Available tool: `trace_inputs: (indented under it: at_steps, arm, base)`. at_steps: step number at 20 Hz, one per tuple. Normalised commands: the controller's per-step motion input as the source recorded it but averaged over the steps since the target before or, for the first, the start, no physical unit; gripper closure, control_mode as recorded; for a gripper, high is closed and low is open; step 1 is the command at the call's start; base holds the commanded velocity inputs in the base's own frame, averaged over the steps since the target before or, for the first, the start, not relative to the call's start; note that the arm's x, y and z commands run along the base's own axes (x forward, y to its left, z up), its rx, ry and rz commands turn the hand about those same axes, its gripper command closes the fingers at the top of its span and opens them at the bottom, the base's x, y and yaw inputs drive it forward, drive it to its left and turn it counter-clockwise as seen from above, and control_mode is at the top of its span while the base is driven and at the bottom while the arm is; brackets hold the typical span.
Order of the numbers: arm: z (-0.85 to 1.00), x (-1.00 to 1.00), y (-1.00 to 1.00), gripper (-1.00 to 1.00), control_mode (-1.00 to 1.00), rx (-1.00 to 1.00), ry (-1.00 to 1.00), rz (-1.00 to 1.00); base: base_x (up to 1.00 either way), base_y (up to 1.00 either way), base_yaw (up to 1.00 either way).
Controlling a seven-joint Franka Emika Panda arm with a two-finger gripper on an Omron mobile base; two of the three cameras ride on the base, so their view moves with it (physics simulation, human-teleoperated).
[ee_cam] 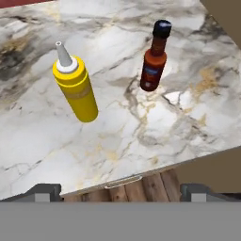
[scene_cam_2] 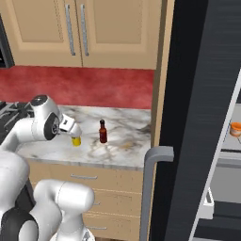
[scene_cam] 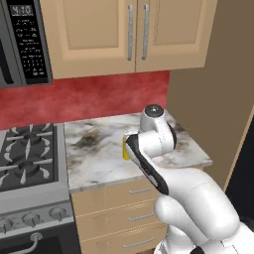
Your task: Place the condiment bottle and mustard from the counter to the top shelf of the fridge. If the existing items in the fridge are on the top shelf, move them to other shelves.
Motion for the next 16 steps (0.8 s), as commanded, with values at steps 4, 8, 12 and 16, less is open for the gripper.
trace_inputs:
  at_steps: [4,8,12,16]
  arm:
    - [-0.33,0.69,0.0,-1.0,-1.0,0.0,0.0,0.0]
    - [-0.31,0.43,0.02,-1.0,-1.0,0.0,0.0,0.0]
    - [-0.32,0.3,0.19,-1.0,-1.0,0.02,0.0,0.0]
    - [-0.29,0.31,0.23,-1.0,-1.0,0.04,-0.02,0.0]
  base:
    - [0.0,0.0,0.0]
    - [0.0,0.0,0.0]
    - [0.0,0.0,0.0]
    - [0.0,0.0,0.0]
